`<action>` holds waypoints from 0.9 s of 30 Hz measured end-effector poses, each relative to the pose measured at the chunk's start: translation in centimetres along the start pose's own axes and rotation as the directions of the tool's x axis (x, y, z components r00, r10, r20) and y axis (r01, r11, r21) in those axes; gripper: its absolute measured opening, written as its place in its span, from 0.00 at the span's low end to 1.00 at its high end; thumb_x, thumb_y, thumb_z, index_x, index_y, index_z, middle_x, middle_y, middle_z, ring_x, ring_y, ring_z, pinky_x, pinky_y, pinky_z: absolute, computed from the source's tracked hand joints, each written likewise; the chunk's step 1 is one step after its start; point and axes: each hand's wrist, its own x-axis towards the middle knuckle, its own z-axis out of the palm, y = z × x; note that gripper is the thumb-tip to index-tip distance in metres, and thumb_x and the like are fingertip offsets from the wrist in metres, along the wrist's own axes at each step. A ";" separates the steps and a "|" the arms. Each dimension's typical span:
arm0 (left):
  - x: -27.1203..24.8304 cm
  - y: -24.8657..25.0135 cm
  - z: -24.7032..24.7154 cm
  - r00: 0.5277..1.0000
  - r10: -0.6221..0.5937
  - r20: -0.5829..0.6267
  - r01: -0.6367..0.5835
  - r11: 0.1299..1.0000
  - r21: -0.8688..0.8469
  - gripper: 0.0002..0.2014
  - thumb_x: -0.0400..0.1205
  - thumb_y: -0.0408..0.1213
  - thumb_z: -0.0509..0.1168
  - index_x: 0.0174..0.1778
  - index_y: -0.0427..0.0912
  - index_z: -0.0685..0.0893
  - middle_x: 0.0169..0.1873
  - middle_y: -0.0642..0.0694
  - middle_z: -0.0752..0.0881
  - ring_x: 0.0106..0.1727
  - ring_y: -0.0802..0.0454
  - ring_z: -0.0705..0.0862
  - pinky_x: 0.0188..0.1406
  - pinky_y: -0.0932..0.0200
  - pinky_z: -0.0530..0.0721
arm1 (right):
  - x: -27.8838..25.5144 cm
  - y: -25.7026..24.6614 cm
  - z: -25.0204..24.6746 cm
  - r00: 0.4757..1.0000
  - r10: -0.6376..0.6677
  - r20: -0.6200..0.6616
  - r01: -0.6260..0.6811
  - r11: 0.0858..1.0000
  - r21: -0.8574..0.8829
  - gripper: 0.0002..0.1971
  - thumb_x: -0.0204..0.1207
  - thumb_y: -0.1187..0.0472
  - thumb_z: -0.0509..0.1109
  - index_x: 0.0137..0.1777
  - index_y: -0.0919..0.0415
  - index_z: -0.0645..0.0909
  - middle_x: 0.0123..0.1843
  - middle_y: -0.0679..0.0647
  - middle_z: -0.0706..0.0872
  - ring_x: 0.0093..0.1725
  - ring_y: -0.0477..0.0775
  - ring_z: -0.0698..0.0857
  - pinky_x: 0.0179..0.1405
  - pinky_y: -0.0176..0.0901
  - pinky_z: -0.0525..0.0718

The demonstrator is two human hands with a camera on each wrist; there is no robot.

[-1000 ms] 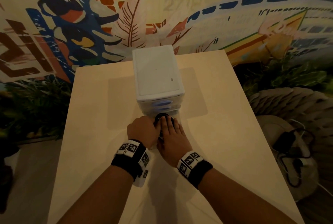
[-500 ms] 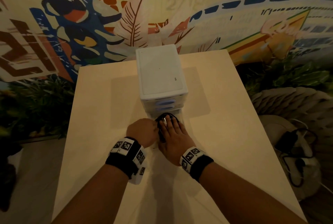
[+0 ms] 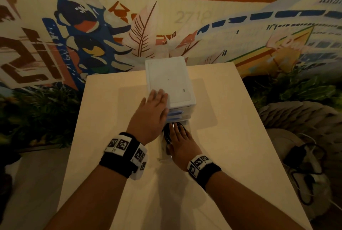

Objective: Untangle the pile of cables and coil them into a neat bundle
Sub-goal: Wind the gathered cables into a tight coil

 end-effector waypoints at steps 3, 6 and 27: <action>-0.1 -0.5 0.8 0.999 0.047 0.019 -0.047 0.999 -0.007 0.37 0.85 0.53 0.33 0.89 0.38 0.56 0.89 0.40 0.55 0.90 0.41 0.50 0.87 0.39 0.60 | 0.3 -0.2 0.0 1.000 0.026 -0.001 -0.026 0.999 0.025 0.37 0.90 0.47 0.49 0.88 0.58 0.31 0.91 0.56 0.36 0.90 0.60 0.38 0.89 0.54 0.40; -0.1 -0.8 0.9 0.999 0.048 0.014 -0.048 0.999 0.012 0.36 0.86 0.51 0.34 0.88 0.37 0.57 0.88 0.38 0.57 0.90 0.39 0.52 0.86 0.39 0.62 | 0.9 0.0 0.7 0.999 0.021 -0.031 -0.019 0.998 0.065 0.37 0.90 0.48 0.50 0.89 0.58 0.31 0.91 0.57 0.35 0.90 0.61 0.37 0.89 0.56 0.42; -0.3 -0.8 1.3 0.998 0.061 -0.010 -0.061 0.998 -0.002 0.33 0.88 0.47 0.38 0.88 0.36 0.61 0.87 0.39 0.61 0.89 0.40 0.56 0.83 0.38 0.69 | 0.6 1.5 0.1 0.963 0.068 -0.261 0.001 0.967 0.254 0.31 0.82 0.58 0.74 0.84 0.57 0.70 0.89 0.55 0.61 0.84 0.60 0.68 0.81 0.48 0.72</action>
